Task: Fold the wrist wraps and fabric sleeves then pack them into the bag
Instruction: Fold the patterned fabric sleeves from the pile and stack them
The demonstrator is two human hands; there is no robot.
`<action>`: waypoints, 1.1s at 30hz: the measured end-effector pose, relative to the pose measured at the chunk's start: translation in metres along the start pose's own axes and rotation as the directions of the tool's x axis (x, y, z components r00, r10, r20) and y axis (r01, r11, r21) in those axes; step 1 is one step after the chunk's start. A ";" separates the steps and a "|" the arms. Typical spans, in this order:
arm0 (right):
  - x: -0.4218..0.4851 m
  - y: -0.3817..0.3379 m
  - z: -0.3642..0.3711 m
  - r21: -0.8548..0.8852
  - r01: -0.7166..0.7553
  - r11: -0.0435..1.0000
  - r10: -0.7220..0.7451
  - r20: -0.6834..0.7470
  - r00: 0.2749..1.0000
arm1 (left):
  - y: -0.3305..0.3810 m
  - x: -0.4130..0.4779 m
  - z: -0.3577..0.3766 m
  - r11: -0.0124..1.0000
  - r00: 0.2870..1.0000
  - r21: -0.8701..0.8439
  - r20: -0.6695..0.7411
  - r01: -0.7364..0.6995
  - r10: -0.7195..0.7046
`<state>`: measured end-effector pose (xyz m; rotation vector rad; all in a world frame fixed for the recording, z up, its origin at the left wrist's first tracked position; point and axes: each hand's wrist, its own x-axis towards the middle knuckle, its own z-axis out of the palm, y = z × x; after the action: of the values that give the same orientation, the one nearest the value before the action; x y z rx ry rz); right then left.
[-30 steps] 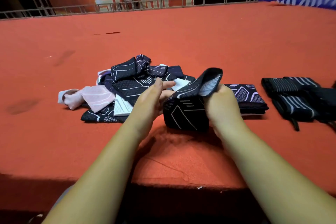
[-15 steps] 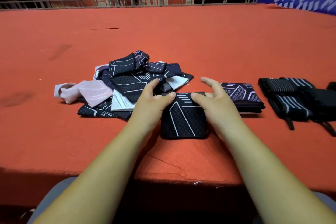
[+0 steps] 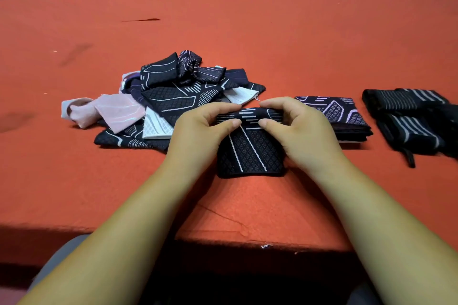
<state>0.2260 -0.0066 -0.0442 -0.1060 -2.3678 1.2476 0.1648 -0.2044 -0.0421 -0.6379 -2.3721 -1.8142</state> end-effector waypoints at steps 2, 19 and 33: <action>0.001 0.000 -0.002 -0.011 0.023 1.000 -0.023 -0.029 0.999 | 0.001 0.000 0.002 1.000 1.000 0.023 -0.026 -0.011 0.011; -0.002 -0.006 -0.001 -0.013 0.078 0.997 -0.078 0.006 0.997 | 0.005 0.001 0.000 0.933 0.973 0.328 -0.120 -0.149 0.198; 0.004 0.002 0.015 0.139 -0.131 0.982 0.143 -0.078 0.987 | -0.003 0.003 0.014 0.984 0.989 -0.104 -0.018 0.142 -0.144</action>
<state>0.2156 -0.0160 -0.0515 -0.2805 -2.2273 1.4315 0.1628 -0.1911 -0.0481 -0.4610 -2.3774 -1.9995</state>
